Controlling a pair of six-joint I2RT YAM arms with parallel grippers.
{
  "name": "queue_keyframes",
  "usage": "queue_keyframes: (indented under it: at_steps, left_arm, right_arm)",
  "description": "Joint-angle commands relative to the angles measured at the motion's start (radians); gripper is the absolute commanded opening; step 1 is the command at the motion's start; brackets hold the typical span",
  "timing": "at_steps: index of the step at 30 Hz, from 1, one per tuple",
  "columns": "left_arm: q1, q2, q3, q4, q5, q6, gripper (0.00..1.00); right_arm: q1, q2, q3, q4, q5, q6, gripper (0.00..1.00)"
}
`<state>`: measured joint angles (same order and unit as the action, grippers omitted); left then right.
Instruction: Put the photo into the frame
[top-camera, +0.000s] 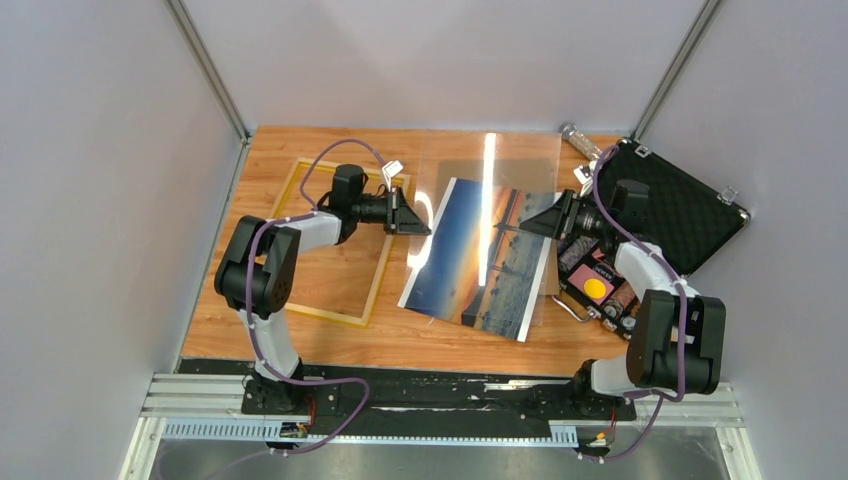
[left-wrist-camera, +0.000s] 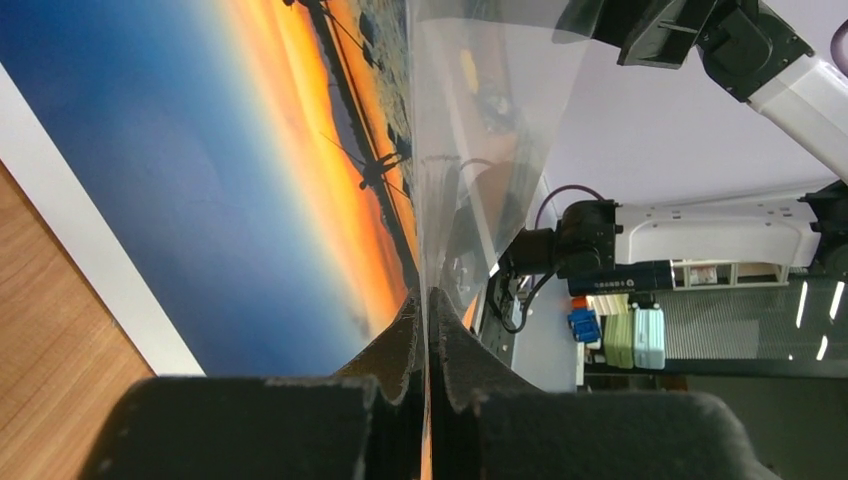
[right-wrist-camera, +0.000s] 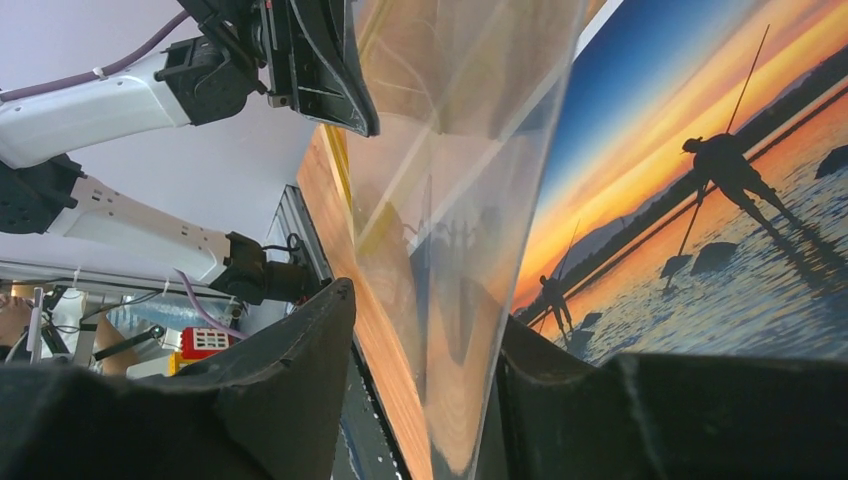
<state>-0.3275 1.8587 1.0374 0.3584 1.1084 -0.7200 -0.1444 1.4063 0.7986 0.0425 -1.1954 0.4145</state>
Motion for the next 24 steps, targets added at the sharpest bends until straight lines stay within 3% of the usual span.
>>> queue_keyframes:
  at_steps: [1, 17, 24]
  left_arm:
    - [-0.018, -0.045, 0.030, 0.082, -0.003, -0.051, 0.00]
    - [-0.018, 0.001, -0.021, 0.373, 0.012, -0.292, 0.00]
    - [0.000, 0.006, -0.042, 0.387, -0.003, -0.298, 0.00]
  right_arm:
    - [0.008, -0.015, -0.009, 0.050, -0.013, -0.011, 0.43]
    - [0.016, -0.002, -0.022, 0.033, -0.001, -0.044, 0.41]
    - [0.002, -0.006, -0.013, 0.024, -0.008, -0.050, 0.27]
